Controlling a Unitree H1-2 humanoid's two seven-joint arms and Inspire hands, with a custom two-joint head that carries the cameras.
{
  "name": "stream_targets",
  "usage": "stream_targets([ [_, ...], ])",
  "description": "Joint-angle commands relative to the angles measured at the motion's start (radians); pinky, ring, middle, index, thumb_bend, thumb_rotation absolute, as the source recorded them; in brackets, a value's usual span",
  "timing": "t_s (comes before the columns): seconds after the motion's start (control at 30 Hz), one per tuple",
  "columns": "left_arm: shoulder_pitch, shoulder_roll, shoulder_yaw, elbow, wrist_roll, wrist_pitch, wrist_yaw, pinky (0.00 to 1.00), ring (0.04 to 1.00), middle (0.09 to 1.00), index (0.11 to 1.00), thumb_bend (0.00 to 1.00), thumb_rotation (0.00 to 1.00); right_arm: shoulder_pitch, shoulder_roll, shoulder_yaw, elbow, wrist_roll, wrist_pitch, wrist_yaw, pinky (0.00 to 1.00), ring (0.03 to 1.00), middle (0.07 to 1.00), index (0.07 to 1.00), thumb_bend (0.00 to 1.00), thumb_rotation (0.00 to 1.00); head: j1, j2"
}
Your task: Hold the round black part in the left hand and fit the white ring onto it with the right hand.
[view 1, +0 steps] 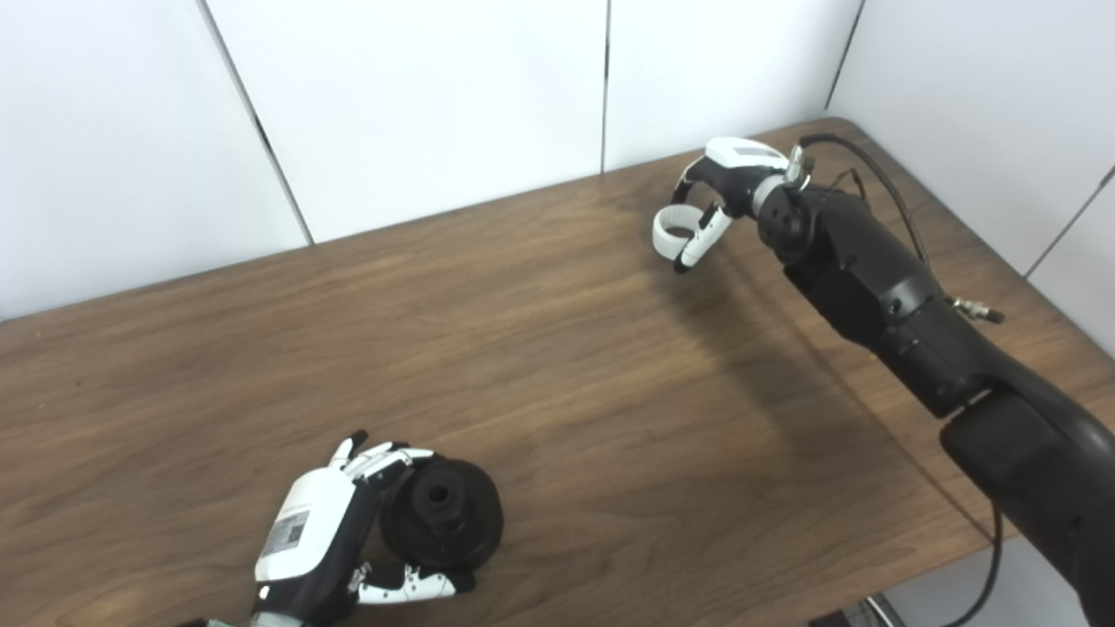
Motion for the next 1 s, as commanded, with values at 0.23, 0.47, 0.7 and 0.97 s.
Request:
stream_targets([
  [0.23, 0.009, 0.005, -0.001, -0.011, 0.017, 0.016, -0.02, 1.0, 0.842, 0.756, 0.481, 0.52, 0.05, -0.045, -0.023, 0.003, -0.009, -0.016, -0.017, -0.045, 0.91, 0.954, 0.887, 0.687, 0.89, 0.23, 0.001, 0.003],
  [0.47, 0.009, 0.004, 0.0, -0.007, 0.015, 0.009, -0.015, 1.0, 0.84, 0.754, 0.481, 0.52, 0.05, -0.039, -0.023, 0.004, -0.012, -0.01, -0.024, -0.052, 0.91, 0.945, 0.877, 0.672, 0.88, 0.22, 0.003, 0.007],
  [0.7, 0.008, 0.005, 0.0, -0.009, 0.017, 0.012, -0.019, 1.0, 0.841, 0.757, 0.481, 0.52, 0.05, -0.036, -0.027, 0.006, -0.011, -0.008, -0.037, -0.056, 0.88, 0.94, 0.869, 0.659, 0.88, 0.2, 0.002, 0.01],
  [0.97, 0.007, 0.005, -0.001, -0.014, 0.023, 0.014, -0.022, 1.0, 0.839, 0.757, 0.481, 0.52, 0.05, -0.028, -0.022, -0.014, -0.006, 0.016, -0.063, -0.073, 0.86, 0.931, 0.846, 0.533, 0.66, 0.14, 0.002, 0.012],
])
